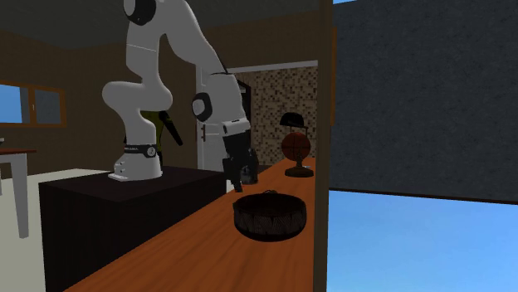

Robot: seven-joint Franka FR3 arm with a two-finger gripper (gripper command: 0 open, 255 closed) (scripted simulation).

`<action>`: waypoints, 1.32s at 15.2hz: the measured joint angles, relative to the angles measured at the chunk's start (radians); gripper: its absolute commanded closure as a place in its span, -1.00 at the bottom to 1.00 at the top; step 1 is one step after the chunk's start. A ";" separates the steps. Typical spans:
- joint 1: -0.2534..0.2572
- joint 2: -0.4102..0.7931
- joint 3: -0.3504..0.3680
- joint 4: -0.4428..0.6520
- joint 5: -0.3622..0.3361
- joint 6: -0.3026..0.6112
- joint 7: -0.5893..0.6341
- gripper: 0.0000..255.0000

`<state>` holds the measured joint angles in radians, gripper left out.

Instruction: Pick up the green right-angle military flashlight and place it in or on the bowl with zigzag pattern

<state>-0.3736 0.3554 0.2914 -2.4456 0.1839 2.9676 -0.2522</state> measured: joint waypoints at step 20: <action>-0.075 0.204 0.101 0.083 0.050 0.139 -0.124 1.00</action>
<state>-0.4485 0.5595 0.3923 -2.3631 0.2341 3.1067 -0.3762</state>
